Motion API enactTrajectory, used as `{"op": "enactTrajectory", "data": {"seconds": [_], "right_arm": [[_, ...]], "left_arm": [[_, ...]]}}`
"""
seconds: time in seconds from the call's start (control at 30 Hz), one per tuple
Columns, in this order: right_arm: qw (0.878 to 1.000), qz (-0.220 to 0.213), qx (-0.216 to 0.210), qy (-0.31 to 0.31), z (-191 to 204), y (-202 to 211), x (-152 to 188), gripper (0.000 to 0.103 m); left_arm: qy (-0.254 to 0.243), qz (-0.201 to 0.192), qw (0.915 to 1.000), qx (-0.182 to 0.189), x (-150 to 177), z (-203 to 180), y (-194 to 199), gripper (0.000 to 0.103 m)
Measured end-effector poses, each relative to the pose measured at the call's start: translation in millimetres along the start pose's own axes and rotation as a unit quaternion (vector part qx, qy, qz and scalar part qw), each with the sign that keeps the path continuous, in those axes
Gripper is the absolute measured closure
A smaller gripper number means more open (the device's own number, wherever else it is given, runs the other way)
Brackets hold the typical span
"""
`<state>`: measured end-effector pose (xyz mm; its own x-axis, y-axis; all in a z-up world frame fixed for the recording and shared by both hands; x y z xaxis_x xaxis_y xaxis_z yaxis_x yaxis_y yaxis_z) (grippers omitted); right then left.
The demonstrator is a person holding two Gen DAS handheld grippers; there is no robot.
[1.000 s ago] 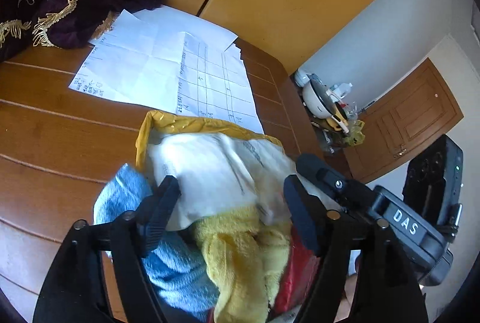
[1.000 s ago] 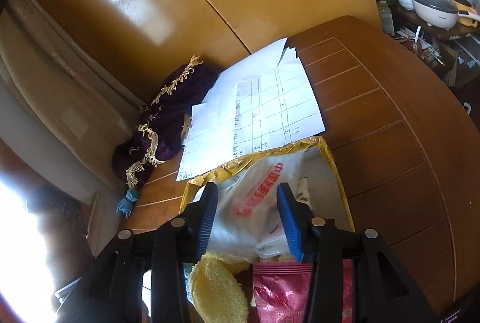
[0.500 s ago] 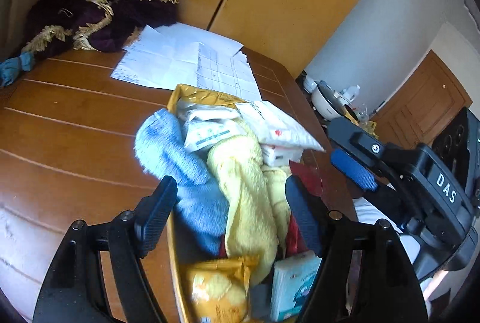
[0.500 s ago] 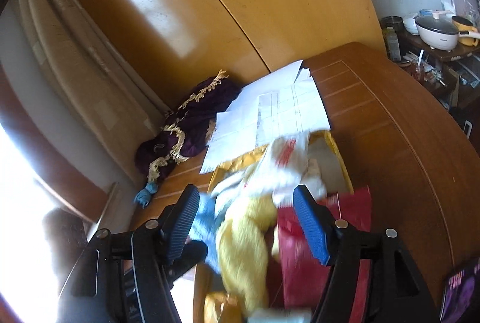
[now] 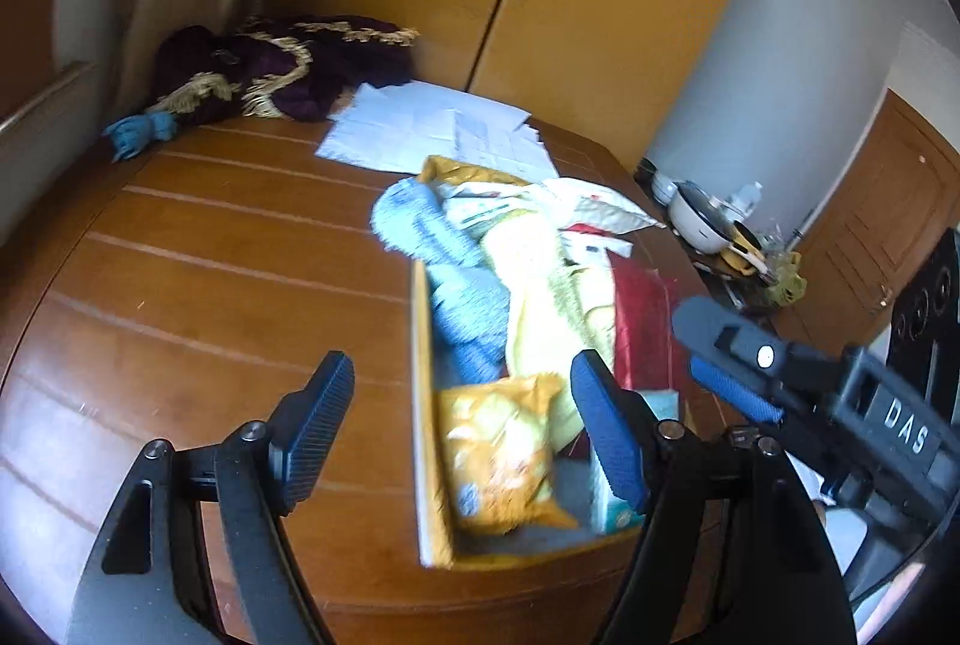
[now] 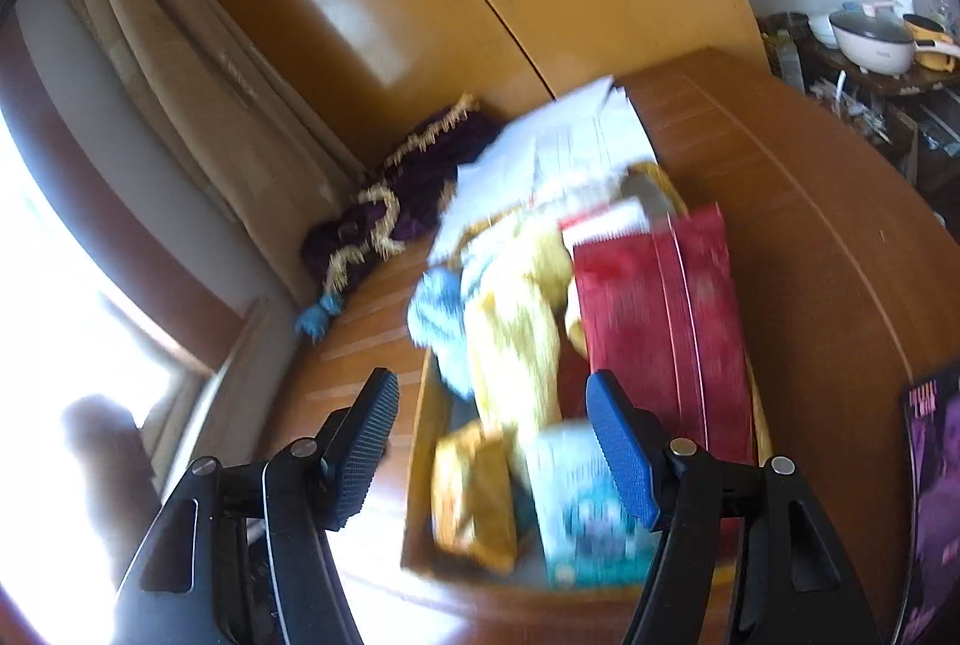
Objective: Organize soft objects
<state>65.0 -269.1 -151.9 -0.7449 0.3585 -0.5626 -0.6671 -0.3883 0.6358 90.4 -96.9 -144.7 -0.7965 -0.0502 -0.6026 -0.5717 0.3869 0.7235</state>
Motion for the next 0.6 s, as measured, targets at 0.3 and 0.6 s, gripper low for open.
{"op": "enactTrajectory", "data": {"seconds": [0.3,0.6], "right_arm": [[0.999,0.015,0.031,0.032,16.8,5.6,22.5,0.035],[0.999,0.020,0.034,0.017,8.5,-0.2,22.2,0.035]], "left_arm": [[0.004,-0.041,0.9969,-0.067,9.5,15.2,23.7,0.029],[-0.003,-0.035,0.9959,-0.083,15.5,14.1,23.1,0.029]]}}
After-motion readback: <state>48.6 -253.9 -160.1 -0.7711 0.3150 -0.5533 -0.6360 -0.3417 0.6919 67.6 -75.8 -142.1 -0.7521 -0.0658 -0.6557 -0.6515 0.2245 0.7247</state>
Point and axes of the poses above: each gripper's, at about its wrist camera, not at the fingertips, and y roughly against the way its jaws point, z to its left, x to its underside, the point moved 7 cm from there along -y, roughly the way its jaws point, and after that the axes turned 7 degrees about z, right-handed, at the moved point
